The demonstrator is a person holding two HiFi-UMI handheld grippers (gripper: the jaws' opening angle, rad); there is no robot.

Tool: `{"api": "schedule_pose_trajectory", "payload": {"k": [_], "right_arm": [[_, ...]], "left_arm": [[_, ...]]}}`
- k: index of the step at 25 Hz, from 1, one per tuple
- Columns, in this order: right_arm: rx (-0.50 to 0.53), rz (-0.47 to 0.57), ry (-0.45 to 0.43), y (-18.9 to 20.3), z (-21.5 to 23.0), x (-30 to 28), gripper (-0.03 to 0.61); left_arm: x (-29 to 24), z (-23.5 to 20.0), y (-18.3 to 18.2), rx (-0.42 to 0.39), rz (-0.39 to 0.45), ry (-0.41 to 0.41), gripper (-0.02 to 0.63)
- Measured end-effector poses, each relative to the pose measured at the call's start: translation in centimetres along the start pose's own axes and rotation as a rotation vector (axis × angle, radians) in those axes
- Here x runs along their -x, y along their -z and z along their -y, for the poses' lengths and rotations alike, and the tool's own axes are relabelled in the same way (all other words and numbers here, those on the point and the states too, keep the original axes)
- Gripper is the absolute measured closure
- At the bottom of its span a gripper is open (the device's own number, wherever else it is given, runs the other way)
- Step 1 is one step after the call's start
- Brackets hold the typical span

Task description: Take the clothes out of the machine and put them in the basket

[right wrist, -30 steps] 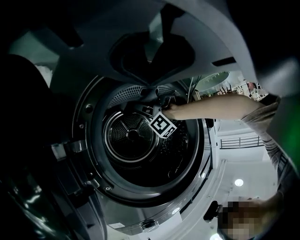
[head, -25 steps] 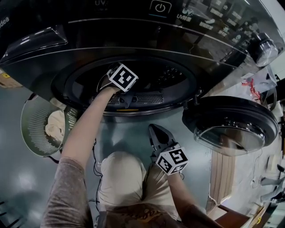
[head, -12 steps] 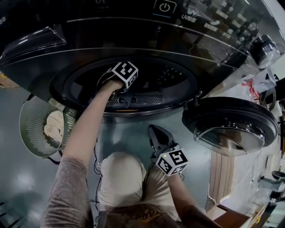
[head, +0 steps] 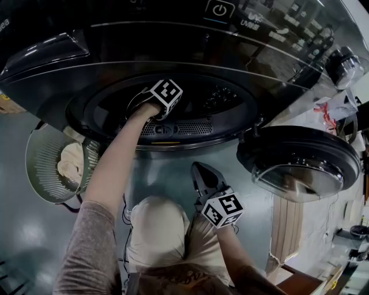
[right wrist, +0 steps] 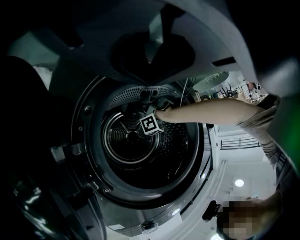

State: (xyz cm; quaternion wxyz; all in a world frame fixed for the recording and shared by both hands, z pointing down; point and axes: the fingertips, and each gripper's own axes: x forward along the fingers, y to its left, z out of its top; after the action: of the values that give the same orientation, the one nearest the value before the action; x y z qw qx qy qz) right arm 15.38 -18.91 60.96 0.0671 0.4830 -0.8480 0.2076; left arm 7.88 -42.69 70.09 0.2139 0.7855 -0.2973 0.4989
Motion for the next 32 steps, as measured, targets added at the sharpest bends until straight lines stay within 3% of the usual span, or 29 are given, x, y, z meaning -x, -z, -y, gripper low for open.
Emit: {"api": "schedule_pose_trajectory", "payload": {"k": [7, 9, 19, 26, 32], "right_arm": [[-0.007, 0.002, -0.006, 0.1, -0.2, 0.2, 0.581], [-0.006, 0.003, -0.008, 0.1, -0.3, 0.3, 0.581], [-0.006, 0.022, -0.032, -0.6, -0.7, 0.8, 0.581], [0.003, 0.036, -0.05, -1.1, -1.0, 1.8, 0.581], [0.008, 0.046, -0.059, -1.2, -0.9, 3.1, 0.581]], "left_arm": [[0.6, -0.6, 0.4, -0.006, 0.021, -0.024, 0.526], [1.0, -0.6, 0.4, -0.008, 0.036, -0.029, 0.544], [4.4, -1.1, -0.5, -0.009, 0.247, -0.144, 0.555], [8.9, -0.1, -2.1, -0.013, 0.459, -0.222, 0.555], [12.5, 2.3, -1.8, -0.039, 0.561, -0.285, 0.555]]}}
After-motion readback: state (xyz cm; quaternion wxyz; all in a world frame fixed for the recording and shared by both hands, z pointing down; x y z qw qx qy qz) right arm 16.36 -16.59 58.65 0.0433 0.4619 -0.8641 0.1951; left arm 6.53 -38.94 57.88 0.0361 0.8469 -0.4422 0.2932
